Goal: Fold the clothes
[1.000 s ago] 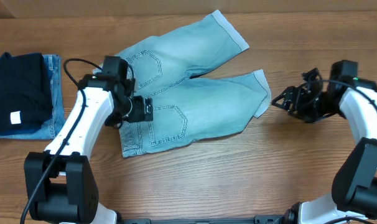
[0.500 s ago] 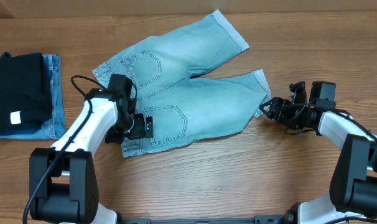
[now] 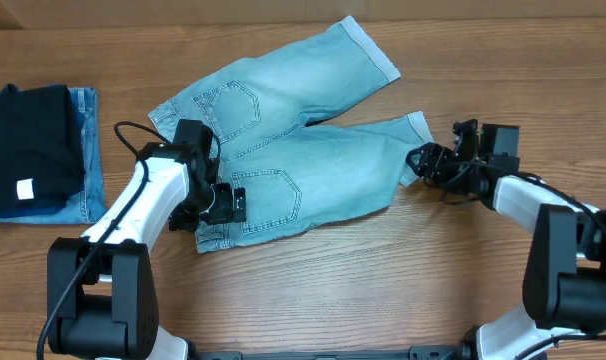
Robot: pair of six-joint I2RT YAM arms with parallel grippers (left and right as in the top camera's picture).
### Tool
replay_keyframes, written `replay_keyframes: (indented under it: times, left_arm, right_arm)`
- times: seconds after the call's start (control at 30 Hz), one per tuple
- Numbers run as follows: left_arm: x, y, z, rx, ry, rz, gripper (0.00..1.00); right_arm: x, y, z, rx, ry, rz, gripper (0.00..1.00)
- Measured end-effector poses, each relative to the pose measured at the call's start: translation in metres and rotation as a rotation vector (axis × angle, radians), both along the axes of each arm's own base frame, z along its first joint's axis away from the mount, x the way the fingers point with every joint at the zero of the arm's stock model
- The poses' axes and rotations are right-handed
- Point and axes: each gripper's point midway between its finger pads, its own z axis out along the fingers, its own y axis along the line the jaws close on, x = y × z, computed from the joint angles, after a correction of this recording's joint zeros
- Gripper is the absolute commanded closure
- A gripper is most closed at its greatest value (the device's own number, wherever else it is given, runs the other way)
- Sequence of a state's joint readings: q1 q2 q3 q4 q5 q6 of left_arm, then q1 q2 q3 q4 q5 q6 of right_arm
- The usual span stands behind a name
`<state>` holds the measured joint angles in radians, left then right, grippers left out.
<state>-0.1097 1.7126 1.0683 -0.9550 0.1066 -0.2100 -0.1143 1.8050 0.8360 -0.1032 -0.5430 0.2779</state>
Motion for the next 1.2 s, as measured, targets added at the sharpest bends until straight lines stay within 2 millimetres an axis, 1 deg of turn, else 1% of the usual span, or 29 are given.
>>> replay_keyframes:
  times: [0.03,0.1,0.13,0.23,0.3,0.37,0.4,0.47,0.53,0.57,0.63,0.7,0.73,0.87,0.93,0.97,1.1,1.2]
  left_arm:
    - [0.0,0.0,0.0,0.0,0.002,0.0,0.0]
    - [-0.002,0.0,0.0,0.001,0.006,0.0,0.0]
    - [-0.002,0.0,0.0,0.0,0.008,0.0,0.0]
    - [-0.002,0.0,0.0,0.001,0.008,0.0,0.0]
    - [-0.002,0.0,0.0,0.001,0.008,0.0,0.0]
    - [-0.002,0.001,0.0,0.004,0.008,0.0,0.0]
    - [-0.002,0.001,0.0,0.005,0.007,-0.001,0.0]
    - [-0.002,0.002,0.0,0.013,0.007,-0.001,0.0]
    - [-0.001,0.003,0.0,0.02,0.005,-0.001,0.0]
    - [-0.001,0.004,0.0,0.023,0.004,-0.001,0.0]
    - [-0.001,0.005,-0.001,0.029,0.003,-0.001,0.0]
    - [0.0,0.005,-0.001,0.03,0.0,-0.001,0.0]
    - [0.0,0.006,-0.001,0.033,-0.001,-0.001,0.0]
    - [0.0,0.006,-0.001,0.033,0.001,-0.001,0.0]
    - [0.0,0.005,-0.001,0.03,0.0,-0.001,0.0]
    - [-0.001,0.003,-0.001,0.016,0.002,0.0,0.0]
    - [-0.003,-0.012,0.001,-0.068,0.012,0.002,0.0]
    - [-0.014,-0.027,0.005,-0.161,0.062,0.008,0.0]
  right_arm:
    - [0.001,0.002,-0.002,0.004,0.001,0.001,0.8]
    - [0.0,0.001,-0.01,-0.002,0.019,-0.011,0.96]
    - [-0.002,0.001,-0.015,0.0,0.037,-0.017,0.96]
    - [-0.003,0.0,-0.017,-0.004,0.046,-0.029,0.96]
    - [-0.007,-0.003,-0.018,-0.012,0.081,-0.039,0.96]
    - [-0.015,-0.013,-0.017,-0.046,0.146,-0.07,0.96]
    - [-0.02,-0.022,-0.017,-0.072,0.174,-0.09,0.96]
    - [-0.034,-0.052,-0.012,-0.159,0.249,-0.159,0.96]
    - [-0.042,-0.078,-0.001,-0.237,0.272,-0.216,0.96]
    - [-0.042,-0.092,0.009,-0.279,0.263,-0.245,0.93]
    - [-0.04,-0.115,0.03,-0.352,0.221,-0.275,0.82]
    - [-0.041,-0.127,0.046,-0.4,0.199,-0.293,0.8]
    - [-0.047,-0.13,0.048,-0.421,0.215,-0.291,0.79]
    - [-0.065,-0.129,0.041,-0.446,0.293,-0.264,0.68]
    - [-0.069,-0.131,0.04,-0.463,0.309,-0.264,0.55]
    - [-0.071,-0.134,0.039,-0.479,0.318,-0.272,0.51]
    - [-0.072,-0.14,0.04,-0.513,0.321,-0.284,0.49]
    - [-0.072,-0.142,0.04,-0.525,0.321,-0.289,0.49]
